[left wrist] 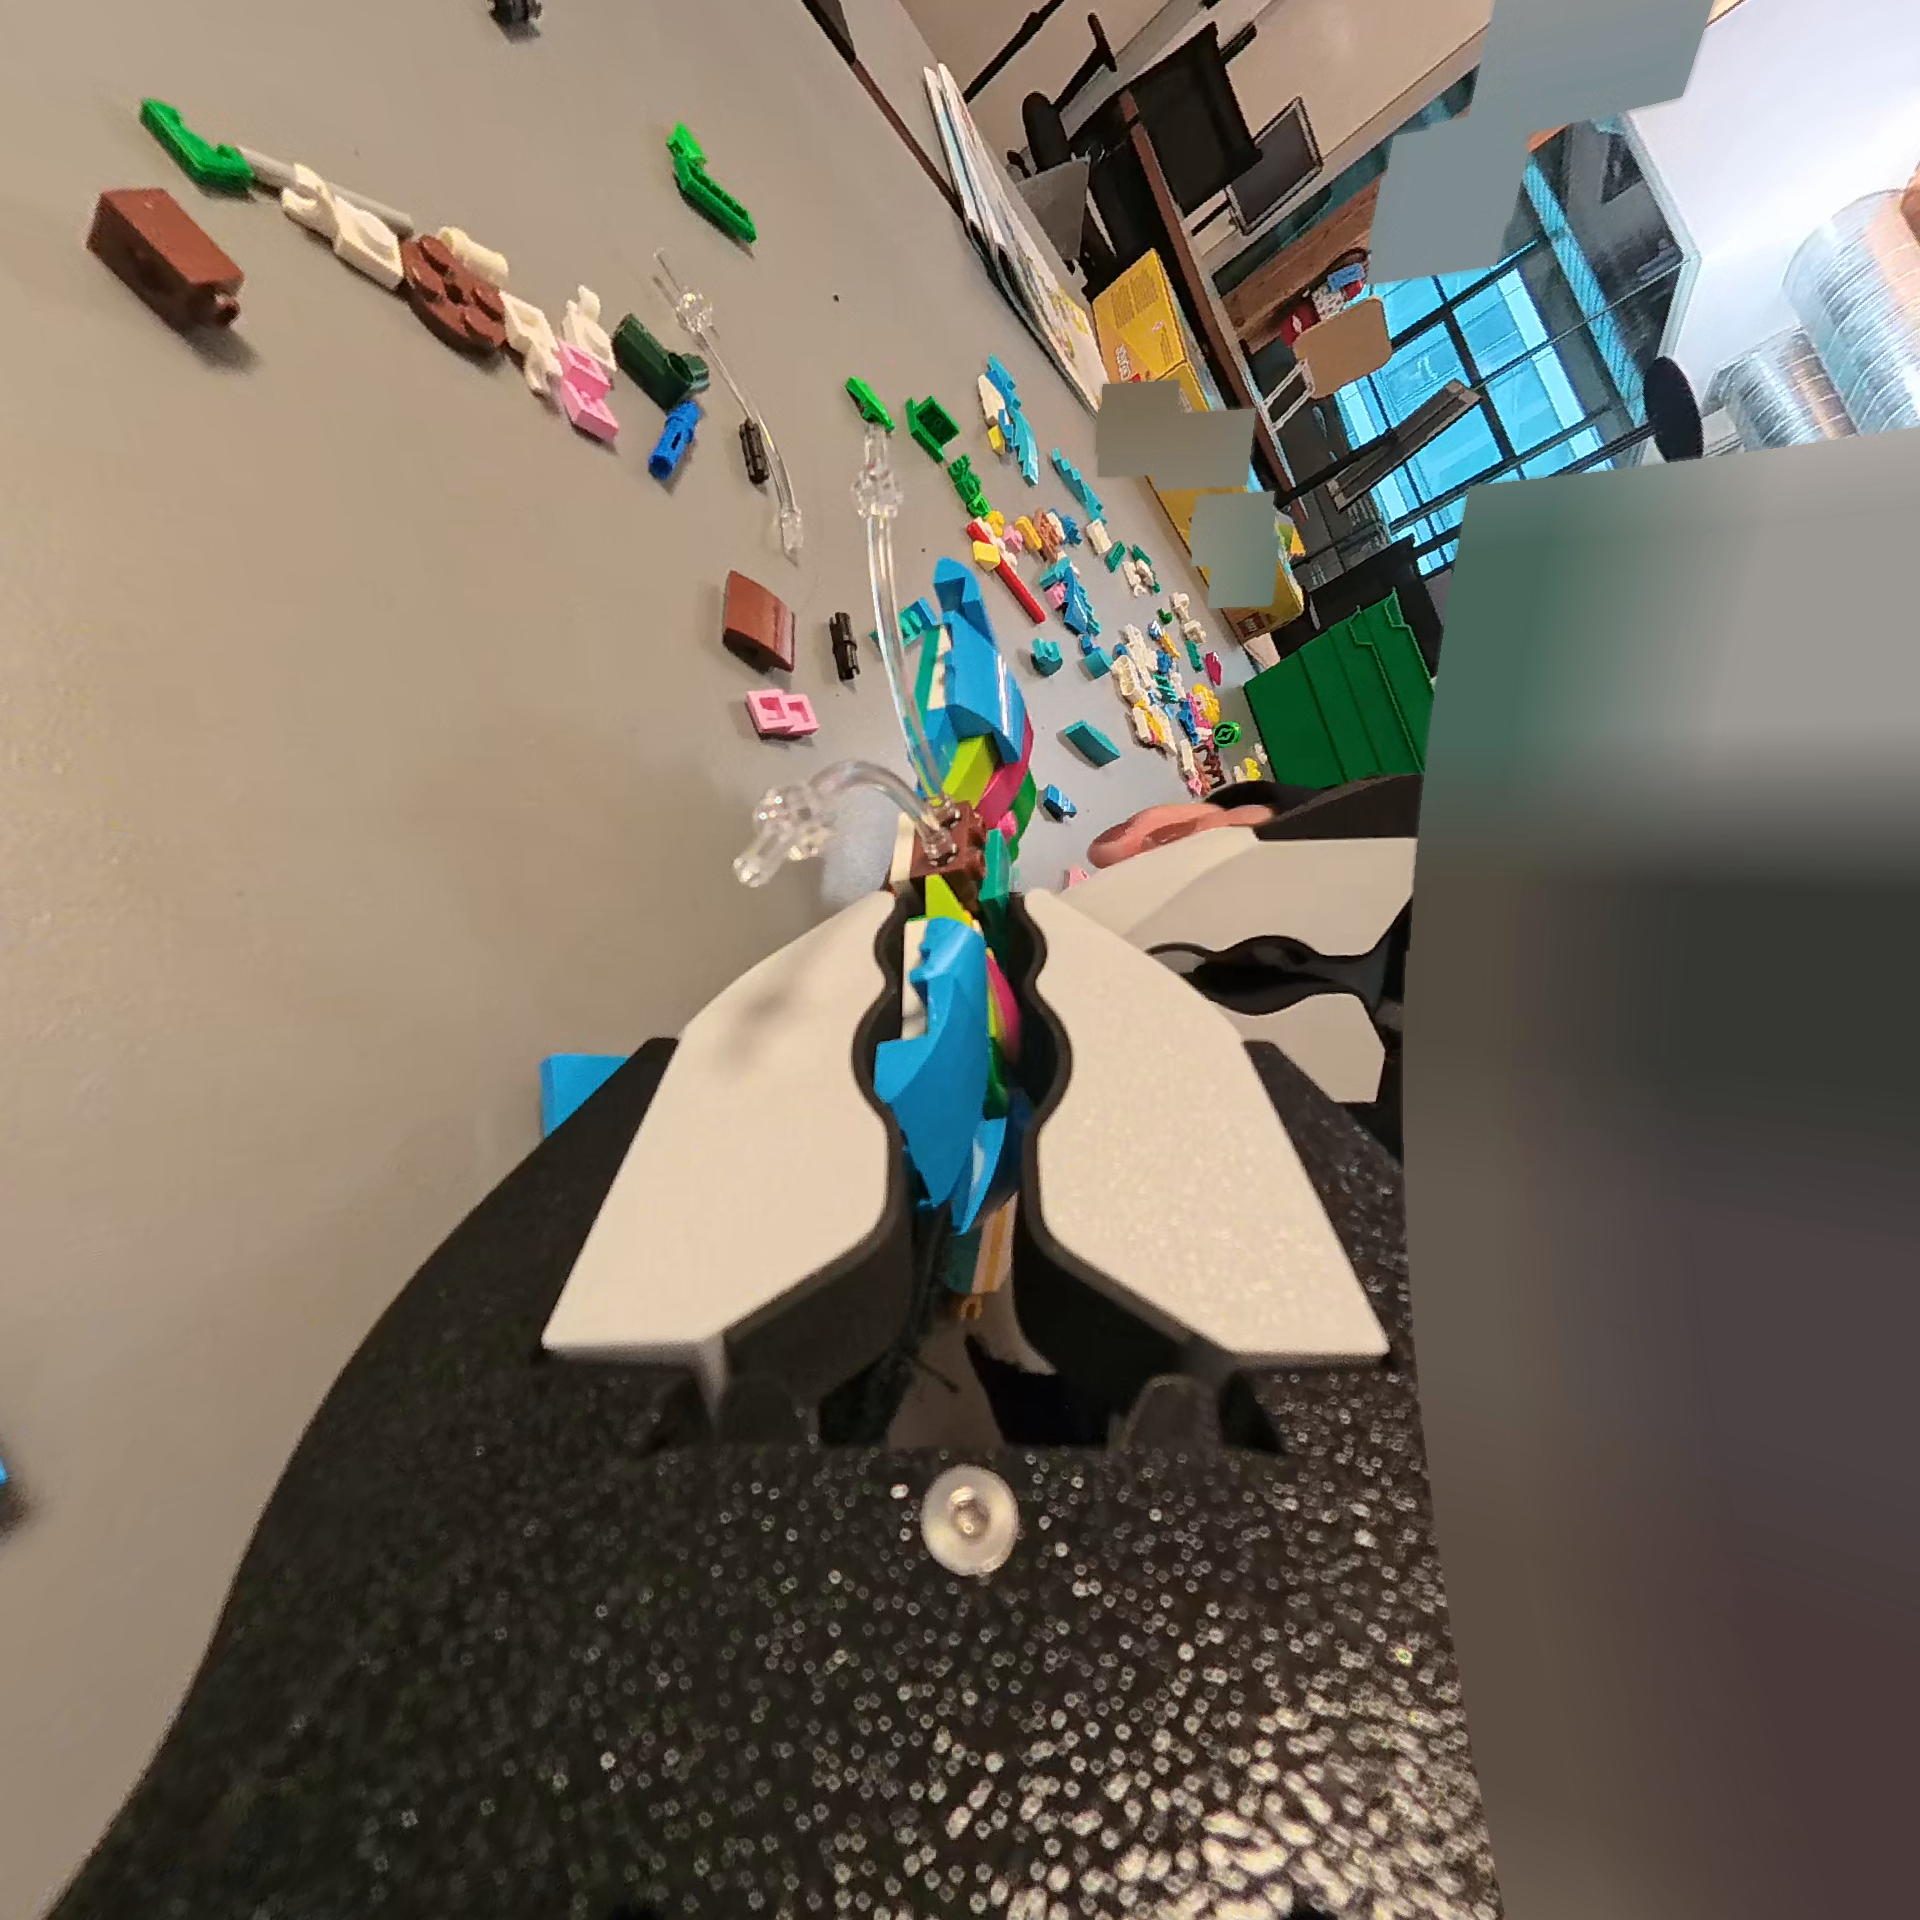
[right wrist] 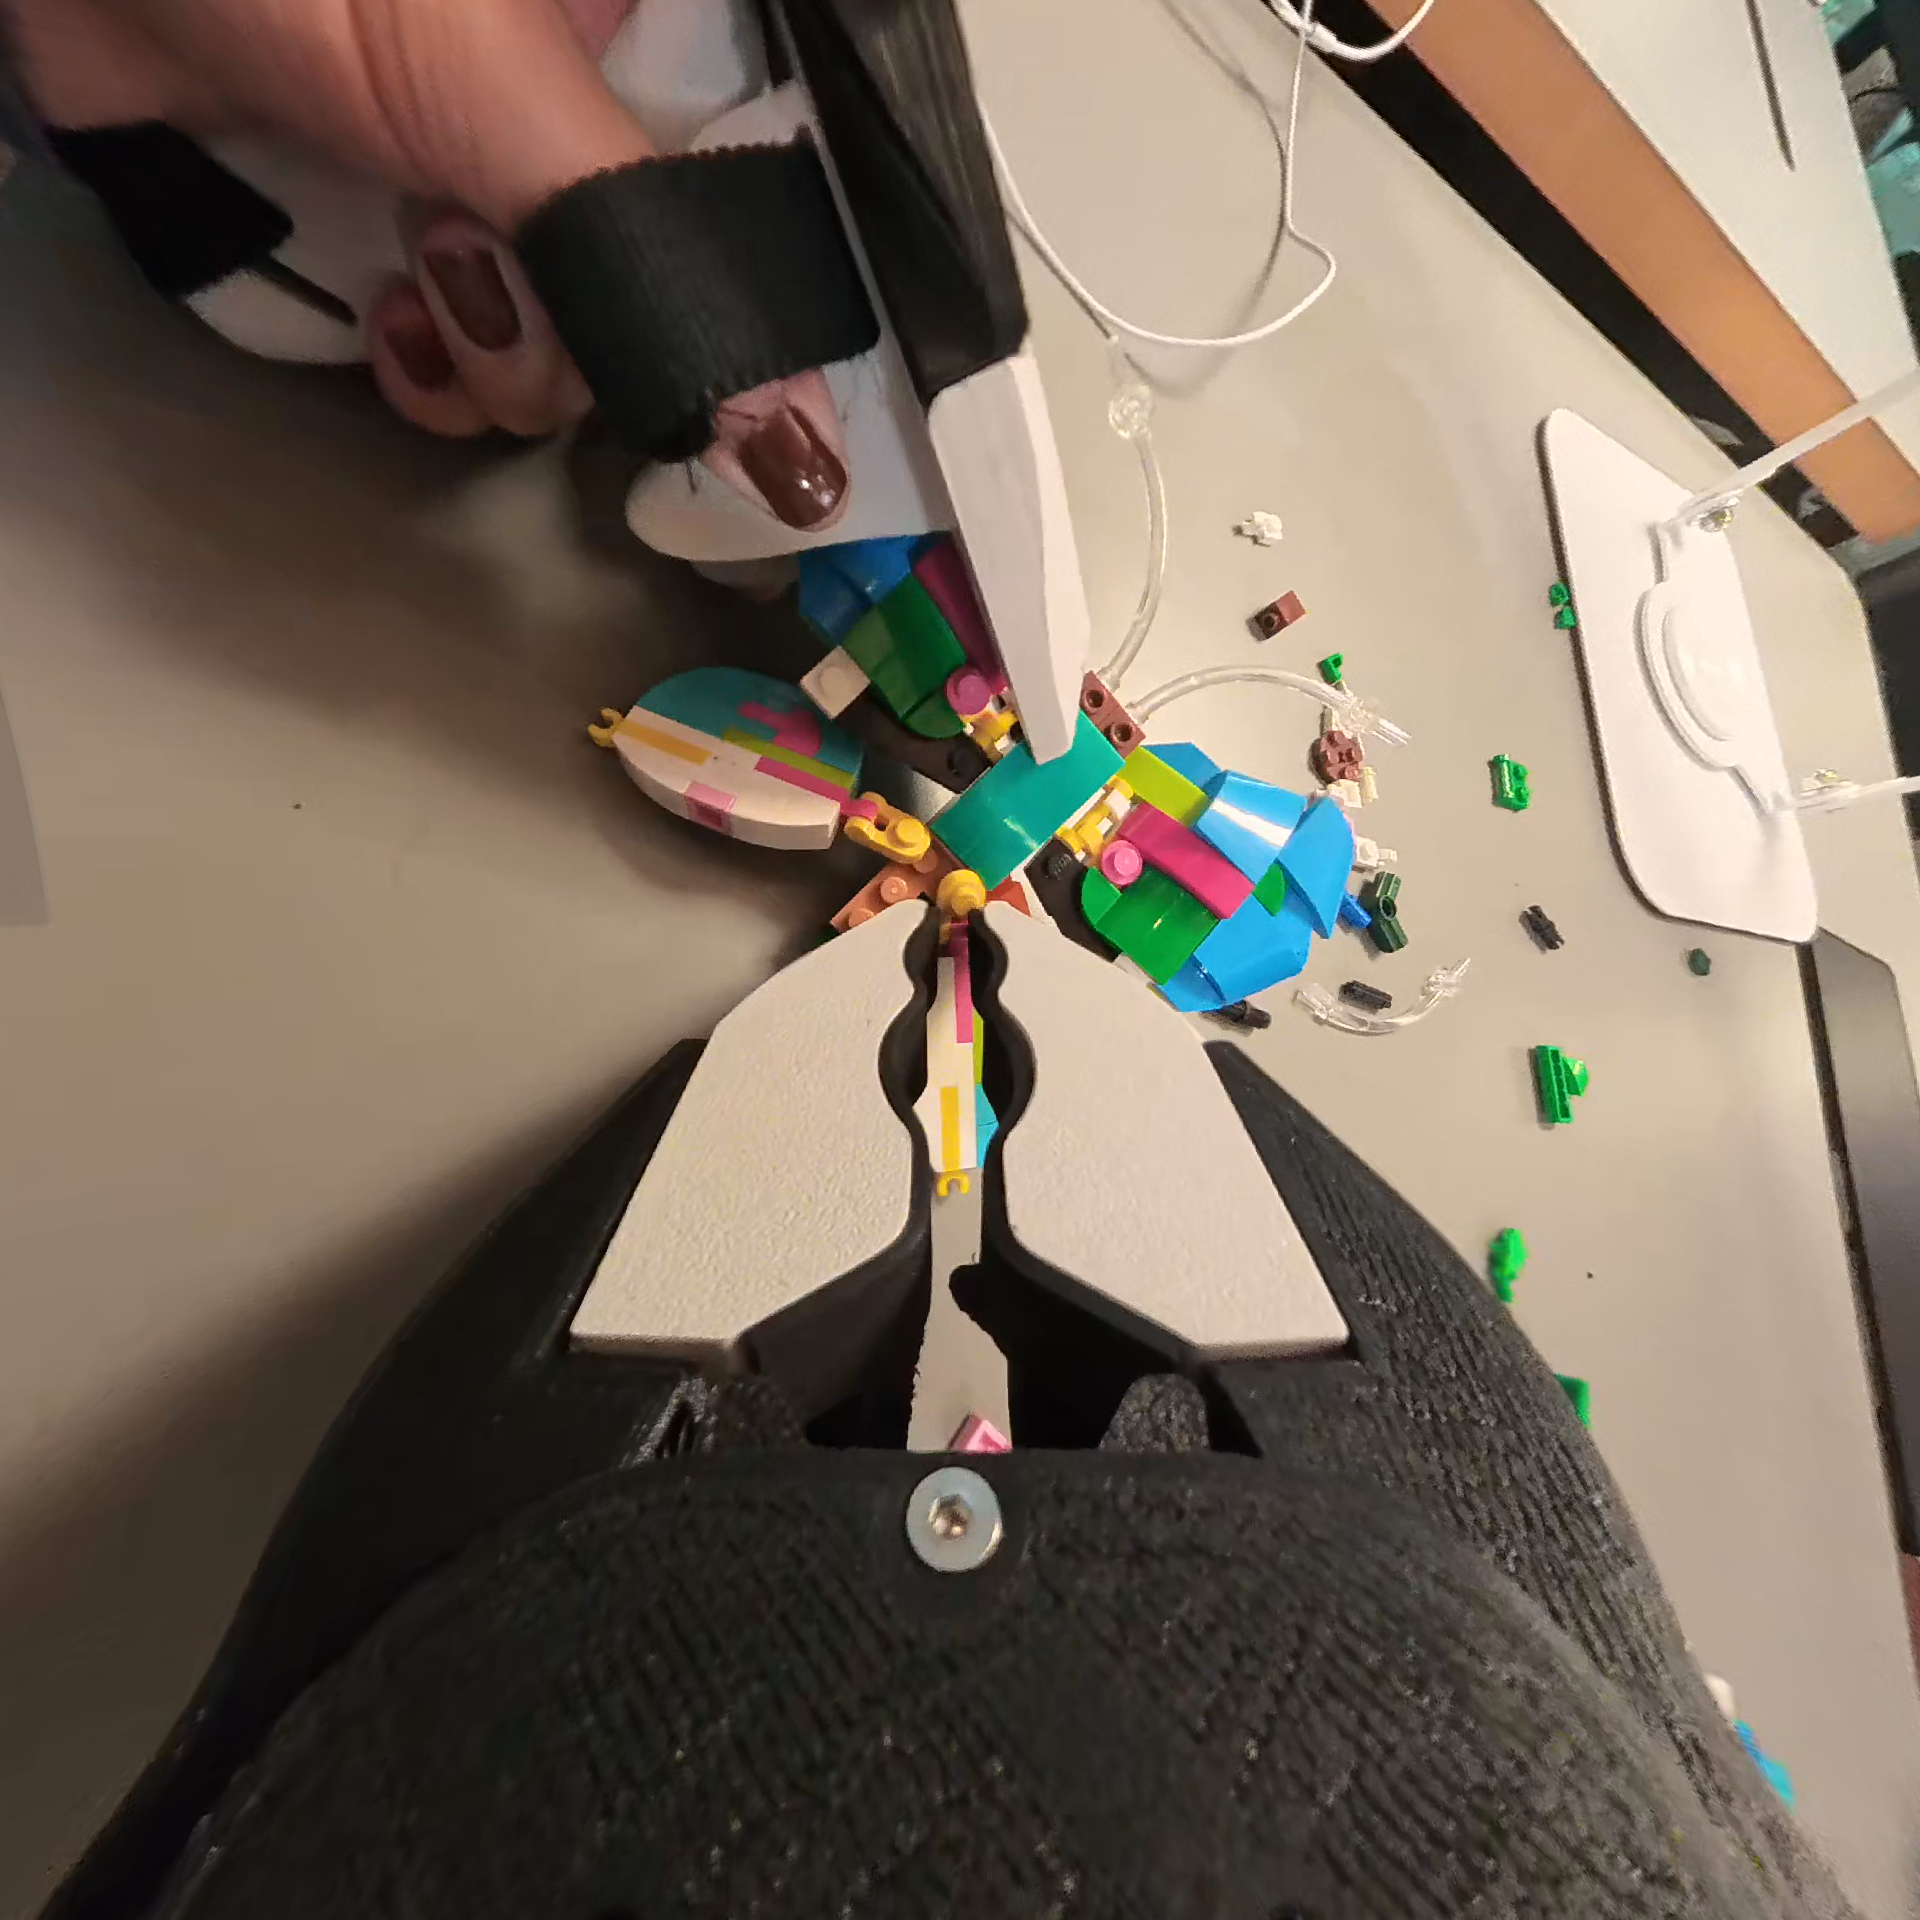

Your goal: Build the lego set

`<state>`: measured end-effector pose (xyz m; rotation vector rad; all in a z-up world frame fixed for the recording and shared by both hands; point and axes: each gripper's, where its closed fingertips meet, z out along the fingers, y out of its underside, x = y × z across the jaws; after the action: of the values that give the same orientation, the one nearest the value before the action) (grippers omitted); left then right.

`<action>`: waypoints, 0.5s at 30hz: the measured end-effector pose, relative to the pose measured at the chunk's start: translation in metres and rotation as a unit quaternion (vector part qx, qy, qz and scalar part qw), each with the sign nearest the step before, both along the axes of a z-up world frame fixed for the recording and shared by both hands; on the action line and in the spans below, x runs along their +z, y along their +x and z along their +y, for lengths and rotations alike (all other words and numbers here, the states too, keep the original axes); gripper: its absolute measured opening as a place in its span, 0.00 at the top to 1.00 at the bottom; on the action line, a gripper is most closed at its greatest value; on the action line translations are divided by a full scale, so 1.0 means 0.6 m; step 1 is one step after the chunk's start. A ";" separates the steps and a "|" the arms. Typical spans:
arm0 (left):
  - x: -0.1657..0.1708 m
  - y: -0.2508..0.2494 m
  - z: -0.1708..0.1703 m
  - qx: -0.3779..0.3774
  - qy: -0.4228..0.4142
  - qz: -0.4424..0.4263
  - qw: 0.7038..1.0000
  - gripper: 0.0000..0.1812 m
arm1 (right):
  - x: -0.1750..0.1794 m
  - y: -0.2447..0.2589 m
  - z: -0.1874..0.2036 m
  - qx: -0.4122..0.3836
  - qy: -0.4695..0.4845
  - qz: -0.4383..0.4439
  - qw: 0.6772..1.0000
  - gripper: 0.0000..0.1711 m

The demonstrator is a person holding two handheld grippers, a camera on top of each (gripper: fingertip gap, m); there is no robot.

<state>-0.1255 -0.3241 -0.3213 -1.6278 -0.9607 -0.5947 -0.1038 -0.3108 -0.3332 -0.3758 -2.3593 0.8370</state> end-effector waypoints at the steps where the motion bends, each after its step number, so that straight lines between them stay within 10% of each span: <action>1: 0.000 0.000 0.000 0.000 0.000 0.000 1.000 0.90 | 0.000 0.000 0.000 -0.002 -0.008 -0.005 1.000 0.98; 15: 0.000 0.001 0.000 -0.002 0.001 -0.001 1.000 0.90 | 0.004 0.003 -0.001 -0.001 -0.129 -0.095 0.987 0.96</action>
<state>-0.1250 -0.3240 -0.3213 -1.6272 -0.9587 -0.5995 -0.1022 -0.3112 -0.3308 -0.5878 -2.4259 1.1545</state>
